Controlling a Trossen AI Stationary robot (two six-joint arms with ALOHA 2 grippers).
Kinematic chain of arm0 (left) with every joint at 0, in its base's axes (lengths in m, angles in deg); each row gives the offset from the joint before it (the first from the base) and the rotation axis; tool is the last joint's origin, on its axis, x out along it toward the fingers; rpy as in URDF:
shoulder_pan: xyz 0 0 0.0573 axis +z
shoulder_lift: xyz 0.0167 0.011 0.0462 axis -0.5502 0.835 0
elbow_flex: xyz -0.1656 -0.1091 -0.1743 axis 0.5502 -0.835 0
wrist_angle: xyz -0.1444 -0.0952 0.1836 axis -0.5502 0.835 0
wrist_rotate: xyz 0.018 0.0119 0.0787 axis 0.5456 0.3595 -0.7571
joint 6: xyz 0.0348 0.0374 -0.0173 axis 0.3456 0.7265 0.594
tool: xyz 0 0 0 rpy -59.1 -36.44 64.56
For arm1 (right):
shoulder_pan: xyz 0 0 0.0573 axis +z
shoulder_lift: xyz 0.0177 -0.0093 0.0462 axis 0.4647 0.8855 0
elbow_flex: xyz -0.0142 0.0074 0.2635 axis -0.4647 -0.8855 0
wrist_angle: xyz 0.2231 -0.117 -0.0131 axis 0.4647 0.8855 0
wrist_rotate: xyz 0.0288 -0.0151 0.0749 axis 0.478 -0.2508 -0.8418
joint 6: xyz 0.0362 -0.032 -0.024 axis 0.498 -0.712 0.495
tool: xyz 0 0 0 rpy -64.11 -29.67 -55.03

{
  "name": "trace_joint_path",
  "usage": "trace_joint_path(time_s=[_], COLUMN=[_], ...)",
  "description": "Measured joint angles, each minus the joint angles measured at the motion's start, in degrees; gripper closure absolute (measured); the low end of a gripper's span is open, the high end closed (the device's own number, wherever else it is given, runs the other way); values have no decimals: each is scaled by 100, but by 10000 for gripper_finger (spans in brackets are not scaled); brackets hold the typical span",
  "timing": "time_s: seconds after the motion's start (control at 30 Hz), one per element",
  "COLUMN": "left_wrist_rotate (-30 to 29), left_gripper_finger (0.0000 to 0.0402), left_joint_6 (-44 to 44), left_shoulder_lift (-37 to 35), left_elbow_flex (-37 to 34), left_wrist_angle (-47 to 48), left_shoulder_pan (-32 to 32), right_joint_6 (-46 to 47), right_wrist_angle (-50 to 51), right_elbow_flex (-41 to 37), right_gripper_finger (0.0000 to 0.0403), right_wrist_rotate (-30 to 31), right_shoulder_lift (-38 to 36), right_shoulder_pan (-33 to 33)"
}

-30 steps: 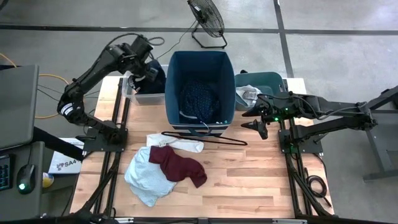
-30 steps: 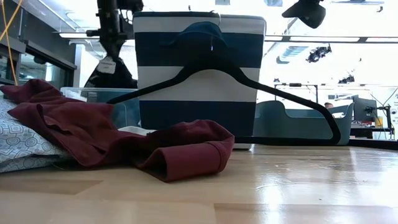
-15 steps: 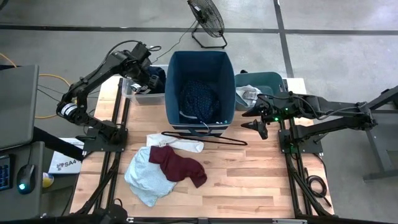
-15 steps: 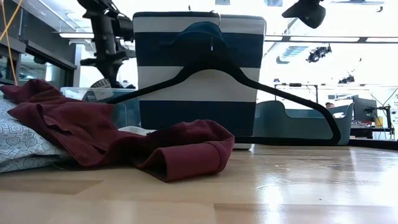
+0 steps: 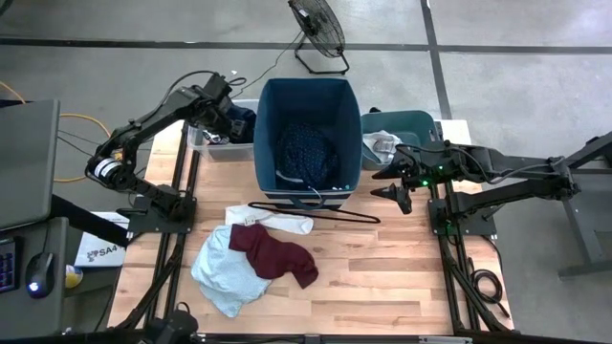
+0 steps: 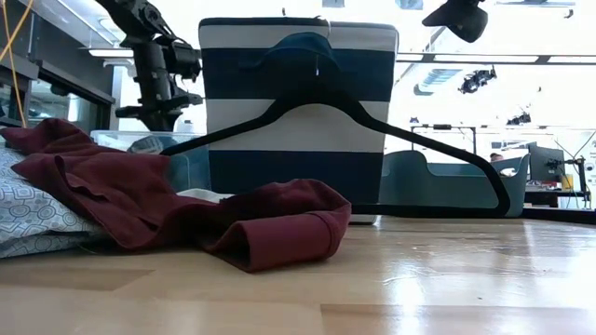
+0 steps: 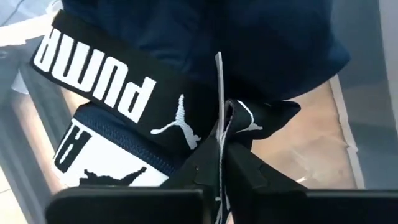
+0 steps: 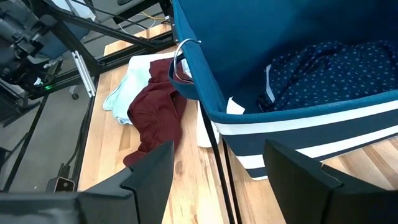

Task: Pick & Place Cloths
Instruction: Put the blue boxer into the transparent bin

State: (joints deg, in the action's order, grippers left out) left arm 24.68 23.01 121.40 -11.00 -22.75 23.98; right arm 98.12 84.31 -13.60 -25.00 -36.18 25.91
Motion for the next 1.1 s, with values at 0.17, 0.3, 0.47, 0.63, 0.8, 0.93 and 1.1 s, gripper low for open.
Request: trace_joint_path(time_s=[0.17,0.3,0.47,0.63,0.8,0.93,1.1], left_wrist_rotate=[91,98,103,-75,-46,64,-36], left_gripper_finger=[317,250,181,169,216,278,368], left_joint_6=[-4,-6,-50,-237,-369,-365,-328], left_shoulder_lift=[-76,-137,-151,-104,313,598,719], left_elbow_flex=[224,569,1070,1153,1027,1025,1027], left_wrist_angle=[36,252,549,184,-30,-464,-808], left_shoulder_pan=[2,0,0,0,0,0,0], right_joint_6=[-1,0,-1,0,0,0,-1], right_wrist_angle=[1,1,2,2,2,1,2], right_elbow_flex=[0,0,0,0,0,0,0], right_gripper_finger=[166,166,166,166,166,166,166], right_wrist_rotate=[0,0,0,2,0,0,0], right_shoulder_lift=[0,0,0,0,1,0,0], right_shoulder_pan=[2,0,0,0,2,2,1])
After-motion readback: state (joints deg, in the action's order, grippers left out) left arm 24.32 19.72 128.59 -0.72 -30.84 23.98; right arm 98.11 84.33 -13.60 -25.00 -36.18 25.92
